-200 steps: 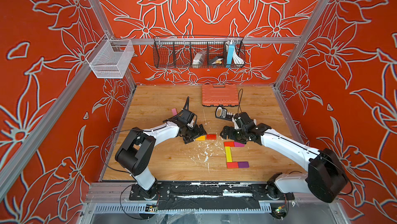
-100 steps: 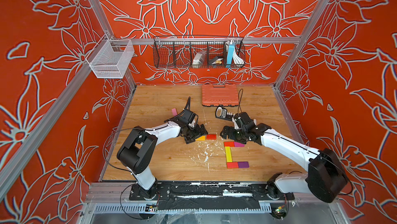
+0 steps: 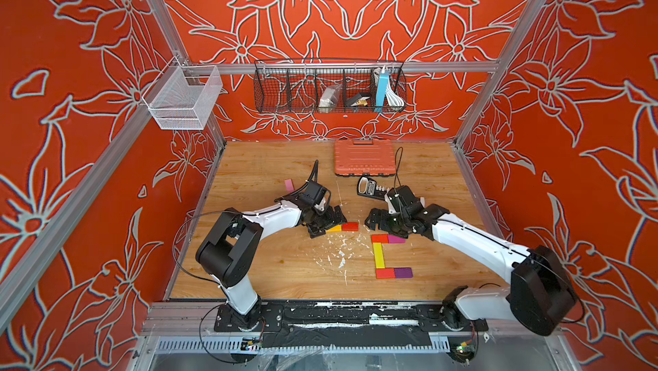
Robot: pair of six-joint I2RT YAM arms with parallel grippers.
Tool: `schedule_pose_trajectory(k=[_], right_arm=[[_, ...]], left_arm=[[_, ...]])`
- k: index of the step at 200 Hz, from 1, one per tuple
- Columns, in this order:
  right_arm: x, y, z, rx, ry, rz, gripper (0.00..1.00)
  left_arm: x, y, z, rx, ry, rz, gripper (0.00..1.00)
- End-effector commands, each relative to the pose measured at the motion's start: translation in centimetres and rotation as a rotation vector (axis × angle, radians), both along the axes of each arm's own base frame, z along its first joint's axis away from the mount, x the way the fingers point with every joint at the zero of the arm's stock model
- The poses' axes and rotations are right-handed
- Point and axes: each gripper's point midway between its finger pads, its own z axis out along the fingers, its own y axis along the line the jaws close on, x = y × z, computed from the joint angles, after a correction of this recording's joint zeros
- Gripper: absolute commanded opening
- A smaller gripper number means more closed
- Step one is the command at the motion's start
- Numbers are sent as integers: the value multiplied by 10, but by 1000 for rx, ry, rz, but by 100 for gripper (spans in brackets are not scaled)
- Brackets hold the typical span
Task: Assemble the letter c with building blocks
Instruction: Assemble the building block at the center of the board.
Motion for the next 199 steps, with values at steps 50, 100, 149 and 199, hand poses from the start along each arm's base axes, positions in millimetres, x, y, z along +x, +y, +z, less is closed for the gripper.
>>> schedule_pose_trajectory(k=[50,100,149,199], right_arm=[[0,0,3,15,-10,-5,98],[0,-1,6,15,-18,-6,98],[0,-2,4,11,-14,-7,98],[0,-2,4,10,-14,-9,98]], left_arm=[[4,10,8,60,-31,7,98],[6,8,-1,65,-13,5,98],[9,2,-1,43,-12,-3,98],[12,-1,-3,35,-9,-14,98]])
